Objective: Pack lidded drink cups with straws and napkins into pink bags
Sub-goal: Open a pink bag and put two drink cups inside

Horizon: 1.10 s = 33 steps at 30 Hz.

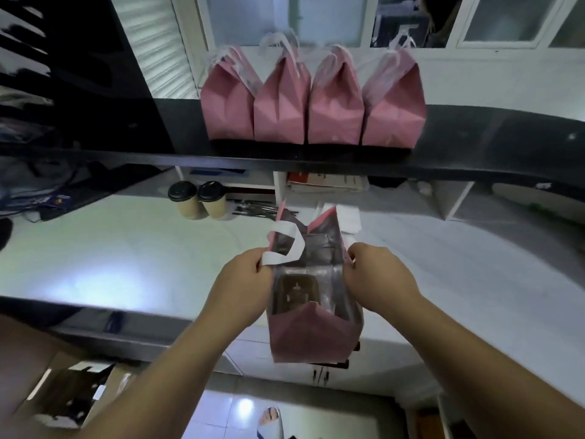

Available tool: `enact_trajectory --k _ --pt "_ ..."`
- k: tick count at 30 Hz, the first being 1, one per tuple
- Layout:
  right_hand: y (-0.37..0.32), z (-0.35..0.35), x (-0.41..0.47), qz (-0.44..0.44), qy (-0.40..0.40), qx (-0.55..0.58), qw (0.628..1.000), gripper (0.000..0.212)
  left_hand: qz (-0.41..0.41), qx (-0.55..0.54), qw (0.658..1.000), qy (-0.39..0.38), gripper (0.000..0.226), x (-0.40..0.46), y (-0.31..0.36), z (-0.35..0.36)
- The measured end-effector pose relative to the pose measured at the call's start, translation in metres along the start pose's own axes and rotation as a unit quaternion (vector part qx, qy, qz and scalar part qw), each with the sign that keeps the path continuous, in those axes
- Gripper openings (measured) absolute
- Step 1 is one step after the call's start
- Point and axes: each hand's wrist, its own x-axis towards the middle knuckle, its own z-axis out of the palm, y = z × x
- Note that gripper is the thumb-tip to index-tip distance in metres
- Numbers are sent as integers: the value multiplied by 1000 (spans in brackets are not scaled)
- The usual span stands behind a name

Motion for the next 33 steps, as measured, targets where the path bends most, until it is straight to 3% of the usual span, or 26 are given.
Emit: enact_trajectory --k 12,21,24,28,30,33 --pt "-70 28 89 29 20 29 999 22 23 -10 999 -21 25 119 -51 -42" --pt "-63 47 122 13 -20 67 997 22 -1 -40 998 -43 19 142 -65 -28" --pt "-54 48 128 8 -42 73 996 32 -11 -92 987 -128 25 147 -61 -31" --pt "-48 49 136 -12 -61 72 995 36 -37 -131 952 -276 63 159 -62 -56" --pt "-47 50 135 -25 -63 76 995 35 -43 -100 963 -246 60 173 -68 -66" --pt "-49 51 135 -34 -63 84 994 39 -68 -31 991 -112 42 212 -88 -68"
